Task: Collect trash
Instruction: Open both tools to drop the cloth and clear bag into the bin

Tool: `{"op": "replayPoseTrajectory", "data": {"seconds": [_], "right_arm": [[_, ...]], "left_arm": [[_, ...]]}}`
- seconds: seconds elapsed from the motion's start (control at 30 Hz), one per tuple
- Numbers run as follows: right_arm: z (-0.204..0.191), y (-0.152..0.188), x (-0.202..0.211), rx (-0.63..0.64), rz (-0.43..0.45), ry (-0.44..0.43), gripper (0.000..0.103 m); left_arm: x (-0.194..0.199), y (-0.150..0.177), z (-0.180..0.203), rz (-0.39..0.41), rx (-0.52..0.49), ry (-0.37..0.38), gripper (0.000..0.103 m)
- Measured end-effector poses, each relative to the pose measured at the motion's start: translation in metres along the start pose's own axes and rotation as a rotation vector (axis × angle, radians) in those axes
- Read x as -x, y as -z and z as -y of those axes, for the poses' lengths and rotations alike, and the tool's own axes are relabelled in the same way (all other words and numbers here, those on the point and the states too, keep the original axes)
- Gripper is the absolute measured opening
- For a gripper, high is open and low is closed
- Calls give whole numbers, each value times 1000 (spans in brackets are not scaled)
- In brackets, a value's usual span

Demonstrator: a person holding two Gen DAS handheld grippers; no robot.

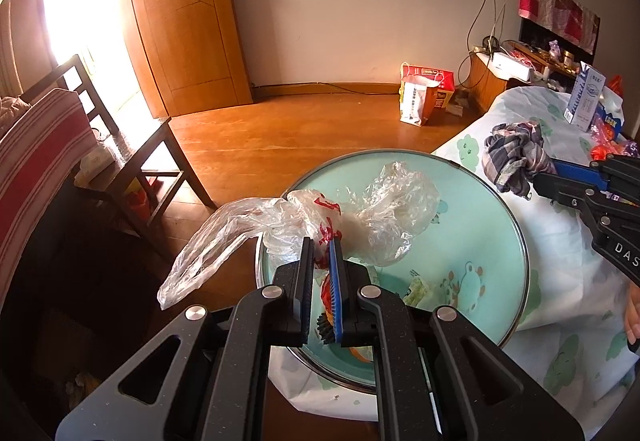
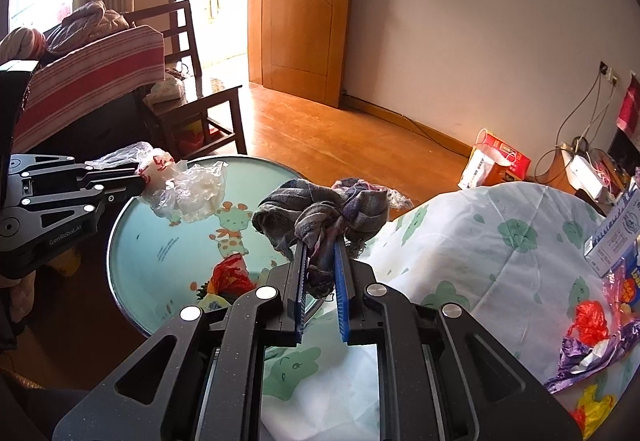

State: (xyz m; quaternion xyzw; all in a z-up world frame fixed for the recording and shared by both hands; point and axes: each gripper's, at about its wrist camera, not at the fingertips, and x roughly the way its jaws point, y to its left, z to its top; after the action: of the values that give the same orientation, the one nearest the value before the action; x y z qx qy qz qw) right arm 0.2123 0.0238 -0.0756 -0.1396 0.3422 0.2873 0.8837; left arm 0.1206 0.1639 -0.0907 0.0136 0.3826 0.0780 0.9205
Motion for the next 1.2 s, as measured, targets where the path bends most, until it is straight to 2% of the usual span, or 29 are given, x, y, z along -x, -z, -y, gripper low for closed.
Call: {"op": "replayPoseTrajectory", "data": {"seconds": [1.2], "right_arm": [[-14,-4,-3,46,-1,-27,14]], "left_arm": [[-2,-2,0,-1,7,6,8]]}}
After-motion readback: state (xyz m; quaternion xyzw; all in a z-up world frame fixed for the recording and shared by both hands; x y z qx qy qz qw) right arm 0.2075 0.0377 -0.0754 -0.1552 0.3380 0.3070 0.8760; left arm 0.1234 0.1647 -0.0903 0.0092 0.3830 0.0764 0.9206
